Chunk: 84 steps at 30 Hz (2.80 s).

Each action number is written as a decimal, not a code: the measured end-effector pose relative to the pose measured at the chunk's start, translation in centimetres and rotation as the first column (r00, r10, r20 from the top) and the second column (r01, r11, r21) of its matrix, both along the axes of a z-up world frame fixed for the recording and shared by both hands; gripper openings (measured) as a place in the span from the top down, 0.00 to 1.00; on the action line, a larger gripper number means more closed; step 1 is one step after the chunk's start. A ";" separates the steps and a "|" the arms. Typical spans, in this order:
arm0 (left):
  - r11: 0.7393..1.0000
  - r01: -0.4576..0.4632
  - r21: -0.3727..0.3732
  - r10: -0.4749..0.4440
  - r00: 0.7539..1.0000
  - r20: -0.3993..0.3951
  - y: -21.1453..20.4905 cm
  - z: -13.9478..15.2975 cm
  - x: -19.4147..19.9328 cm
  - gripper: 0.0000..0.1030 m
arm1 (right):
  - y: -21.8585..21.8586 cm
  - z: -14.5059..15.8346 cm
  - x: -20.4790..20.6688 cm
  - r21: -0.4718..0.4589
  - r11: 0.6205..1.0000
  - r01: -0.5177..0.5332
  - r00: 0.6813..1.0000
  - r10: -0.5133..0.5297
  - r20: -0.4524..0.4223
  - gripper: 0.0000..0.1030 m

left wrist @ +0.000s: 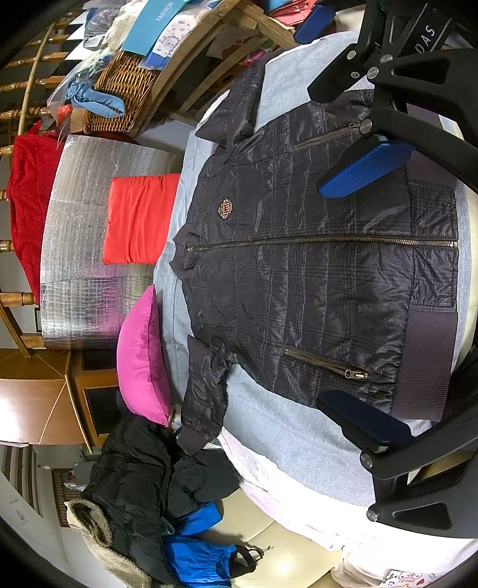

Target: Fold large clothes

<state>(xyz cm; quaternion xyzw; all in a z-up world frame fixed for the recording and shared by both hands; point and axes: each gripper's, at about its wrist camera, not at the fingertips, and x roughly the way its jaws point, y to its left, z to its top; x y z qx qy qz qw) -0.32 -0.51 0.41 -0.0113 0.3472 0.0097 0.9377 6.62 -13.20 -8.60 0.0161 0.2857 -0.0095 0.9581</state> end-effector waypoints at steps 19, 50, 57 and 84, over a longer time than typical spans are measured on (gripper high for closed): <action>1.000 0.004 0.003 -0.004 1.000 -0.011 -0.3 -0.7 0.3 0.00 | -0.3 -0.1 0.4 0.000 1.000 0.000 1.000 0.000 -0.009 0.00; 0.995 -0.036 0.094 0.050 0.986 -0.161 -0.5 -10.5 13.6 0.00 | -28.0 -12.2 6.4 0.716 0.658 0.233 0.972 -0.142 -0.186 0.00; 0.993 -0.049 0.104 0.076 0.958 -0.275 0.1 -17.1 18.4 0.00 | -38.7 -14.2 13.8 0.857 0.412 0.309 0.938 -0.280 -0.204 0.07; 0.997 -0.070 0.041 0.076 0.983 -0.167 0.6 -17.8 17.0 0.00 | -11.3 5.7 31.2 0.141 0.981 -0.132 0.988 0.118 0.098 0.80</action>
